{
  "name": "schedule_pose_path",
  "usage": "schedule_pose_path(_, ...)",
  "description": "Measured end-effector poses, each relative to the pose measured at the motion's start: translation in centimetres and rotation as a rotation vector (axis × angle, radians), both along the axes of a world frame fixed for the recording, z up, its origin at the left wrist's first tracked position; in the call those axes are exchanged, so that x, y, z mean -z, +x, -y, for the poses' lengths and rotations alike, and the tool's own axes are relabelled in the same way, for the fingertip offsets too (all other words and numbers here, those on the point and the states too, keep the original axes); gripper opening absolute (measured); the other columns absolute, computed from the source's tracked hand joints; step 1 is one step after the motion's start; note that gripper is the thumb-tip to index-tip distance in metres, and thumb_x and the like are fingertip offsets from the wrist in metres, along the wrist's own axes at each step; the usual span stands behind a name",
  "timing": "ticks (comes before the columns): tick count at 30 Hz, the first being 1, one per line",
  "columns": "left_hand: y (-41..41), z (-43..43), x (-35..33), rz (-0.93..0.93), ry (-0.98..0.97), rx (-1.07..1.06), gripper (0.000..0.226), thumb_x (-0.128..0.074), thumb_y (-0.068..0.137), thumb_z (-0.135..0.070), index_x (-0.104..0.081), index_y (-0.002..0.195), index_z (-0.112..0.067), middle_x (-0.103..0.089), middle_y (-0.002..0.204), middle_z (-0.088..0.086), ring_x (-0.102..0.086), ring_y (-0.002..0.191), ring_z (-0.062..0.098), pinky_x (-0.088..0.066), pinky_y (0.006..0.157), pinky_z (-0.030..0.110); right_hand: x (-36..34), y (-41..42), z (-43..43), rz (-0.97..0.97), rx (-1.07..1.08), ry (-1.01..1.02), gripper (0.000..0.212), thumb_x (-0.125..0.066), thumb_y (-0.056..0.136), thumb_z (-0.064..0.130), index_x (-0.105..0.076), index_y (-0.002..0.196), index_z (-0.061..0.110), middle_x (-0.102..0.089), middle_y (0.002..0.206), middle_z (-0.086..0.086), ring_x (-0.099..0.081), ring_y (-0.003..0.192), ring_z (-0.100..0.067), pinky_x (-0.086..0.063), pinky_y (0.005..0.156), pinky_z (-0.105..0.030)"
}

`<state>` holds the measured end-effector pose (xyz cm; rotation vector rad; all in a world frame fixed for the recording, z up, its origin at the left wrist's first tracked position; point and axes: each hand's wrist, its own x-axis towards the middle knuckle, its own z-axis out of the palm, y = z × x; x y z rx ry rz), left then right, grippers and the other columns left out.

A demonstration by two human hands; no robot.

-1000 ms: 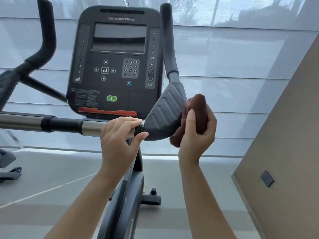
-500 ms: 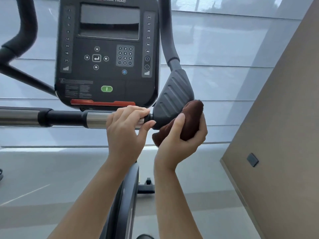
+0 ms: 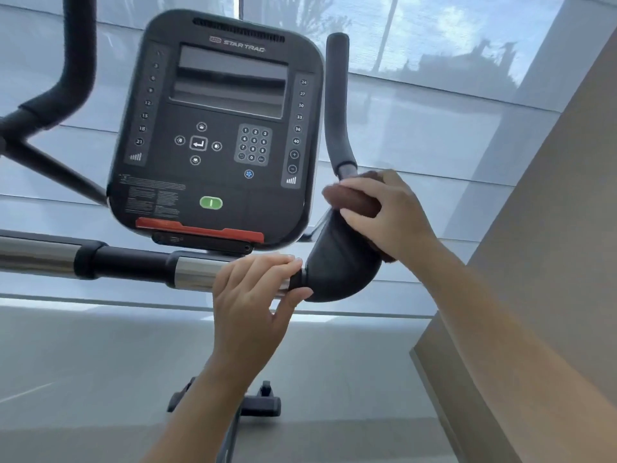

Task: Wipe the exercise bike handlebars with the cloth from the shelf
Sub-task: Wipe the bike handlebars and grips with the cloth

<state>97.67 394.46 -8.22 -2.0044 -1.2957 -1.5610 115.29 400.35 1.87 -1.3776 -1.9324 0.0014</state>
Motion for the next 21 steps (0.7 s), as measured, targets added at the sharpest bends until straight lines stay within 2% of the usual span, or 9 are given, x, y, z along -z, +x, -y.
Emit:
schedule_pose_path(2, 0.0, -0.2, 0.2, 0.001, 0.030, 0.001, 0.030, -0.058, 0.081, -0.036, -0.072, 0.089, -0.011, -0.071, 0.093, -0.001, -0.054, 0.094, 0.013, -0.034, 0.083, 0.029, 1.3, 0.0, 2.6, 0.034, -0.079, 0.043, 0.040, -0.070, 0.076, 0.022, -0.064, 0.114, 0.030, -0.054, 0.107, -0.005, -0.051, 0.103, -0.024, -0.042, 0.091, -0.030)
schedule_pose_path(5, 0.0, -0.4, 0.3, -0.001, 0.054, 0.000, 0.031, -0.058, 0.080, -0.036, -0.072, 0.089, -0.010, -0.071, 0.093, 0.000, -0.054, 0.094, 0.013, -0.034, 0.083, 0.029, 2.7, 0.6, 5.5, 0.134, -0.214, 0.045, 0.041, -0.067, 0.073, 0.028, -0.065, 0.113, 0.026, -0.056, 0.106, -0.003, -0.054, 0.098, -0.020, -0.044, 0.086, -0.028)
schedule_pose_path(7, 0.0, -0.3, 0.4, -0.001, 0.056, -0.002, 0.031, -0.057, 0.080, -0.036, -0.072, 0.089, -0.010, -0.071, 0.093, 0.000, -0.054, 0.095, 0.013, -0.034, 0.084, 0.030, 1.8, 1.2, 5.4, 0.130, -0.279, 0.012, 0.041, -0.068, 0.072, 0.029, -0.065, 0.112, 0.030, -0.056, 0.105, 0.001, -0.053, 0.097, -0.009, -0.042, 0.087, -0.018)
schedule_pose_path(9, 0.0, -0.3, 0.3, 0.003, 0.054, -0.003, 0.031, -0.057, 0.081, -0.037, -0.072, 0.089, -0.011, -0.071, 0.093, -0.001, -0.054, 0.095, 0.012, -0.035, 0.084, 0.030, -0.3, 1.3, 3.2, 0.051, -0.225, 0.056, 0.040, -0.071, 0.073, 0.026, -0.064, 0.112, 0.032, -0.056, 0.106, 0.002, -0.052, 0.097, -0.002, -0.037, 0.088, -0.009)
schedule_pose_path(11, 0.0, -0.3, 0.3, 0.003, 0.041, -0.009, 0.032, -0.056, 0.081, -0.038, -0.072, 0.088, -0.011, -0.072, 0.093, 0.000, -0.053, 0.095, 0.012, -0.035, 0.084, 0.030, -2.0, 0.6, 0.1, 0.054, -0.085, 0.081, 0.039, -0.070, 0.077, 0.022, -0.063, 0.114, 0.031, -0.055, 0.111, -0.004, -0.052, 0.105, -0.013, -0.037, 0.094, -0.017)
schedule_pose_path(13, 0.1, -0.1, 0.3, 0.011, 0.027, -0.014, 0.033, -0.056, 0.081, -0.038, -0.072, 0.088, -0.010, -0.072, 0.093, 0.001, -0.053, 0.095, 0.013, -0.034, 0.084, 0.030, -2.5, -0.3, -2.1, 0.119, 0.006, -0.013, 0.036, -0.067, 0.079, 0.026, -0.062, 0.114, 0.032, -0.053, 0.113, -0.006, -0.050, 0.109, -0.022, -0.037, 0.096, -0.026)
schedule_pose_path(14, 0.1, -0.1, 0.3, 0.015, 0.017, -0.015, 0.033, -0.056, 0.081, -0.038, -0.072, 0.087, -0.010, -0.072, 0.092, 0.002, -0.053, 0.095, 0.013, -0.034, 0.084, 0.030, -2.3, -0.6, -2.4, 0.137, 0.020, -0.051, 0.035, -0.066, 0.079, 0.028, -0.063, 0.113, 0.033, -0.053, 0.111, -0.005, -0.051, 0.108, -0.022, -0.037, 0.094, -0.027)
schedule_pose_path(18, 0.2, 0.2, 0.2, 0.006, -0.014, -0.031, 0.032, -0.057, 0.081, -0.037, -0.071, 0.088, -0.009, -0.071, 0.093, 0.002, -0.058, 0.095, 0.017, -0.035, 0.085, 0.031, -0.7, -1.1, 0.7, 0.174, -0.027, -0.023, 0.037, -0.066, 0.076, 0.027, -0.063, 0.112, 0.036, -0.049, 0.100, 0.001, -0.051, 0.100, -0.021, -0.034, 0.083, -0.023)
schedule_pose_path(21, 0.3, 0.6, 0.0, 0.002, -0.036, -0.037, 0.031, -0.058, 0.080, -0.035, -0.071, 0.089, -0.008, -0.071, 0.093, 0.004, -0.064, 0.091, 0.024, -0.037, 0.085, 0.034, 1.1, -1.5, 4.5, 0.147, -0.106, -0.005, 0.041, -0.067, 0.075, 0.022, -0.063, 0.115, 0.032, -0.055, 0.106, -0.005, -0.052, 0.100, -0.023, -0.042, 0.086, -0.030)
